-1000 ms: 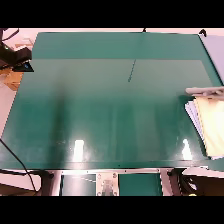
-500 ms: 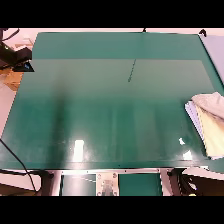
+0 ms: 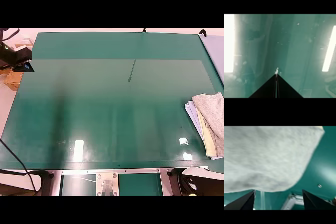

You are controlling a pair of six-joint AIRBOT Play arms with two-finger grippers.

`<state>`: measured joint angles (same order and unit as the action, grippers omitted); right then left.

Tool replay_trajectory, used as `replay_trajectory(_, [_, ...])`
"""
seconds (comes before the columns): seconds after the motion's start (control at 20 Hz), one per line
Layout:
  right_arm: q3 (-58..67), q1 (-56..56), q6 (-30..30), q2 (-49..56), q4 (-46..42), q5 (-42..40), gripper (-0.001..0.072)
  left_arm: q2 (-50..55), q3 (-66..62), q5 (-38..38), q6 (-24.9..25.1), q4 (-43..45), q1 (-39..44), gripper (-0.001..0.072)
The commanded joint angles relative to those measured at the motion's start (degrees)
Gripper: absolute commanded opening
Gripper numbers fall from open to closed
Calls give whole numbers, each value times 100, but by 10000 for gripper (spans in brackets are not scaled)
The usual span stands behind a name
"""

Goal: Fold the shirts.

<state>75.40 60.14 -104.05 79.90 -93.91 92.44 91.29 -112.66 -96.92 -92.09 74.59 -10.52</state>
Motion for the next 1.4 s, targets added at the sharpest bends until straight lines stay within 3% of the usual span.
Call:
replay_trajectory(0.0, [946, -540, -17, 4, 984, -149, 423, -4, -7, -4, -4, -2, 0, 21])
replay_trajectory(0.05, [1224, -824, 153, 4, 1307, -247, 68, -15, -4, -7, -7, -2, 2, 20])
replay_trajectory(0.1, [1449, -1169, 304, -2, 1648, -400, 10, -26, -4, -37, -9, 0, 22, 19])
replay_trajectory(0.25, [1569, -2284, 588, -168, 2048, -791, 8, -348, 315, 42, -96, 116, 315, 18])
replay_trajectory(0.4, [1027, -3547, 859, -553, 2039, -920, 7, -1235, 1600, 608, -101, 190, 940, 19])
replay_trajectory(0.8, [-3206, -6183, 828, -2590, 2186, -2369, 7, -3906, 5877, 1923, -802, 129, 2011, 19])
replay_trajectory(1.35, [-3410, -6741, 789, -2723, 2490, -2087, 10, -4118, 6140, 1836, -798, 125, 2011, 21])
